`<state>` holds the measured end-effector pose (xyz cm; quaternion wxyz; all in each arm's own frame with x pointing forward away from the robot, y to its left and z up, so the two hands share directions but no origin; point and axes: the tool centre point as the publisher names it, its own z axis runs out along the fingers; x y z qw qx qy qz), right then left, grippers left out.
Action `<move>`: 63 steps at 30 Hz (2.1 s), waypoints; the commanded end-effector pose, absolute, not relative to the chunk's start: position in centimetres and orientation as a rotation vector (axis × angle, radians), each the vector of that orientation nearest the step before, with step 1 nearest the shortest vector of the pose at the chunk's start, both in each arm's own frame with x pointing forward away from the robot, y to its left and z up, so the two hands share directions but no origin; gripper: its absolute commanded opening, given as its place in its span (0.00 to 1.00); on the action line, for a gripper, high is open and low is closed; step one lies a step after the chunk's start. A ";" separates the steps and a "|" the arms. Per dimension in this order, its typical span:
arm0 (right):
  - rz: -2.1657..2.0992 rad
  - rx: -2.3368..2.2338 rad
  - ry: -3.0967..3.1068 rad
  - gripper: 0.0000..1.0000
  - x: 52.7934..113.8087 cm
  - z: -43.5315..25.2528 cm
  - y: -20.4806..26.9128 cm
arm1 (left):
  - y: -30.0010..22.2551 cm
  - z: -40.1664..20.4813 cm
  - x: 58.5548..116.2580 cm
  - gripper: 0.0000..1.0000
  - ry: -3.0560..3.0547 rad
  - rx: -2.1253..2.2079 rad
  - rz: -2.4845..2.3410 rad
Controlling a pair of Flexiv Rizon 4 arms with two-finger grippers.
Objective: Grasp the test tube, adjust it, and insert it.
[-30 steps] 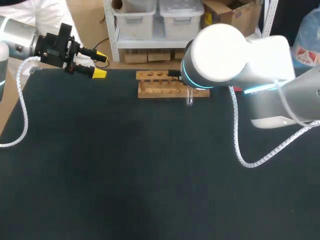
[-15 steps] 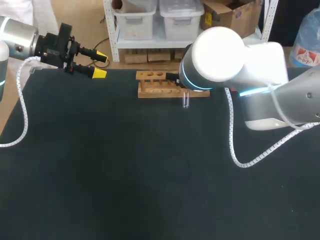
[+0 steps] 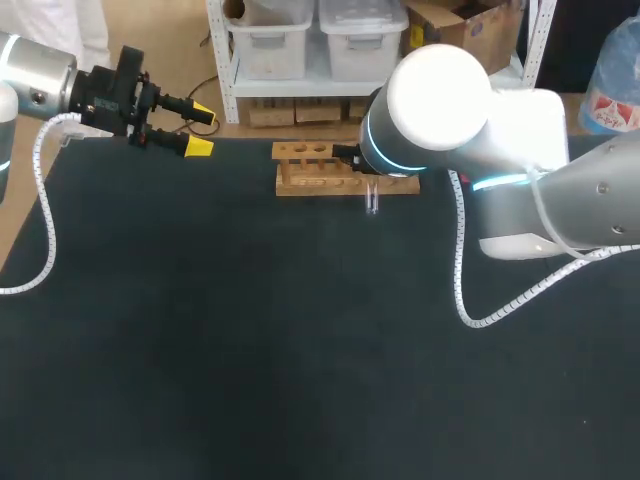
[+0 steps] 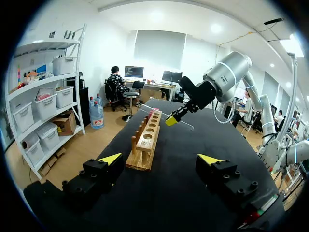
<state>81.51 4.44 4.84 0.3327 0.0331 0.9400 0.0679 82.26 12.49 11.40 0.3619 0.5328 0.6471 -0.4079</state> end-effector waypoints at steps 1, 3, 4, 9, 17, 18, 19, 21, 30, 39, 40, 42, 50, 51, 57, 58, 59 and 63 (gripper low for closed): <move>0.184 0.083 2.461 0.00 81.6 4.4 4.4 | 12.5 11.3 82.2 1.00 1.664 1.371 -1.049; 0.189 0.081 2.467 0.00 81.6 4.3 4.4 | 12.5 11.3 82.2 1.00 1.664 1.371 -1.049; 0.191 0.081 2.470 0.00 81.6 4.2 4.4 | 12.5 11.3 82.2 1.00 1.664 1.371 -1.049; 0.202 0.085 2.478 0.00 81.6 3.9 4.4 | 12.5 11.3 82.2 1.00 1.664 1.371 -1.049; 0.230 0.085 2.500 0.00 81.6 3.3 4.3 | 12.5 11.3 82.2 1.00 1.664 1.371 -1.049; 0.233 0.084 2.505 0.00 81.6 3.3 4.3 | 12.5 11.3 82.2 1.00 1.664 1.371 -1.049; 0.236 0.078 2.509 0.00 81.7 3.2 4.3 | 12.5 11.3 82.2 1.00 1.664 1.371 -1.049; 0.240 0.071 2.515 0.00 81.7 3.1 4.3 | 12.5 11.3 82.2 1.00 1.664 1.371 -1.049; 0.230 0.049 2.525 0.00 81.7 3.6 4.3 | 12.5 11.3 82.2 1.00 1.664 1.371 -1.049; 0.212 0.028 2.521 0.00 81.7 4.2 4.2 | 12.5 11.3 82.2 1.00 1.664 1.371 -1.049; 0.214 0.026 2.525 0.00 81.7 4.2 4.2 | 12.5 11.3 82.2 1.00 1.664 1.371 -1.049; 0.215 0.019 2.533 0.00 81.7 4.1 4.2 | 12.5 11.3 82.2 1.00 1.664 1.371 -1.049; 0.248 -0.002 2.593 0.00 81.7 3.6 4.1 | 12.5 11.3 82.2 1.00 1.664 1.371 -1.049; 0.254 -0.004 2.597 0.00 81.7 3.5 4.1 | 12.5 11.3 82.2 1.00 1.664 1.371 -1.049; 0.278 -0.025 2.629 0.00 81.6 3.2 4.3 | 12.5 11.3 82.2 1.00 1.664 1.371 -1.049; 0.281 -0.030 2.632 0.00 81.6 3.2 4.3 | 12.5 11.3 82.2 1.00 1.664 1.371 -1.049; 0.281 -0.031 2.636 0.00 81.6 3.2 4.3 | 12.5 11.3 82.2 1.00 1.664 1.371 -1.049; 0.286 -0.036 2.645 0.00 81.5 3.1 4.3 | 12.5 11.3 82.2 1.00 1.664 1.371 -1.049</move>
